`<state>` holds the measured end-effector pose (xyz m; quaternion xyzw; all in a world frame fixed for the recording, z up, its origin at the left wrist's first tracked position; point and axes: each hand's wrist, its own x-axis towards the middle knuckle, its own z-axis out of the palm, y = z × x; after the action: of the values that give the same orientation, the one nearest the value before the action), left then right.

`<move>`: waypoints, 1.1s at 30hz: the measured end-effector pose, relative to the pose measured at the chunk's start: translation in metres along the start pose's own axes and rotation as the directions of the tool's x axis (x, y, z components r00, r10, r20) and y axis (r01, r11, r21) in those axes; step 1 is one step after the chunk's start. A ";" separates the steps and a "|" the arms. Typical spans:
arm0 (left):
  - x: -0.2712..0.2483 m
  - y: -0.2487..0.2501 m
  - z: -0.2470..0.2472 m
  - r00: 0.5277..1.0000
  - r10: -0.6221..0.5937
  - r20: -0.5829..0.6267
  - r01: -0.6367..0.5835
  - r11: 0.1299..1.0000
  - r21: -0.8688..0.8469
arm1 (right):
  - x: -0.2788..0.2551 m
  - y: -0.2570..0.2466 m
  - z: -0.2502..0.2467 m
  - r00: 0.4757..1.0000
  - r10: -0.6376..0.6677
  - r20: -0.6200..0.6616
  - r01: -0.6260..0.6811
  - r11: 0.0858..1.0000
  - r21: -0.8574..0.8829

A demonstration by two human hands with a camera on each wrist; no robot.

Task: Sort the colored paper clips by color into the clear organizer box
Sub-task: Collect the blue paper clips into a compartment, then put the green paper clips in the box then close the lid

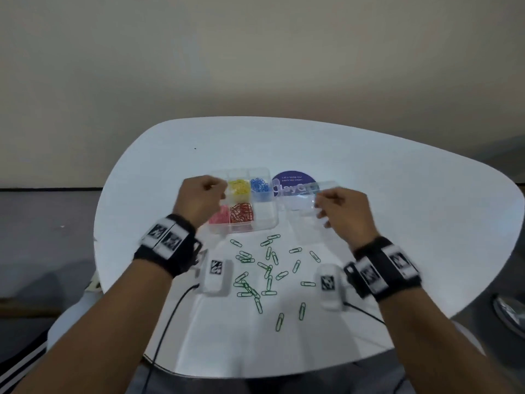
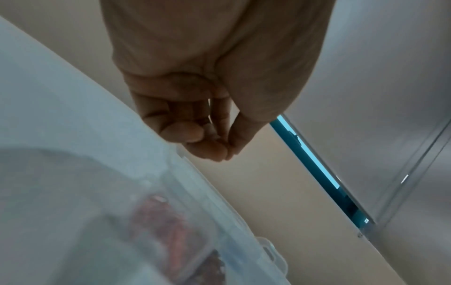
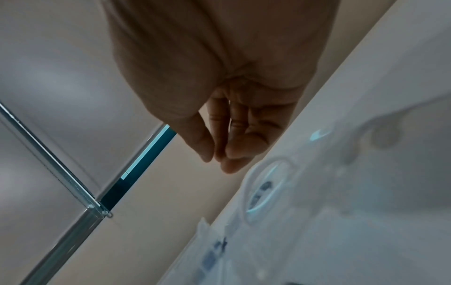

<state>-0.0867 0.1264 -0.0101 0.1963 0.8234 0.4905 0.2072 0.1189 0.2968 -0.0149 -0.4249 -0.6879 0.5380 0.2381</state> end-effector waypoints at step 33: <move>-0.097 -0.046 0.030 0.815 0.029 0.578 -0.190 0.957 0.220 | -0.100 0.019 0.050 0.843 -0.126 0.523 0.395 0.805 -0.443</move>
<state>0.0054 0.0771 -0.0495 0.4073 0.7695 0.3049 0.3859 0.1388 0.1869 -0.0355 -0.2292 -0.8996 0.3717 0.0106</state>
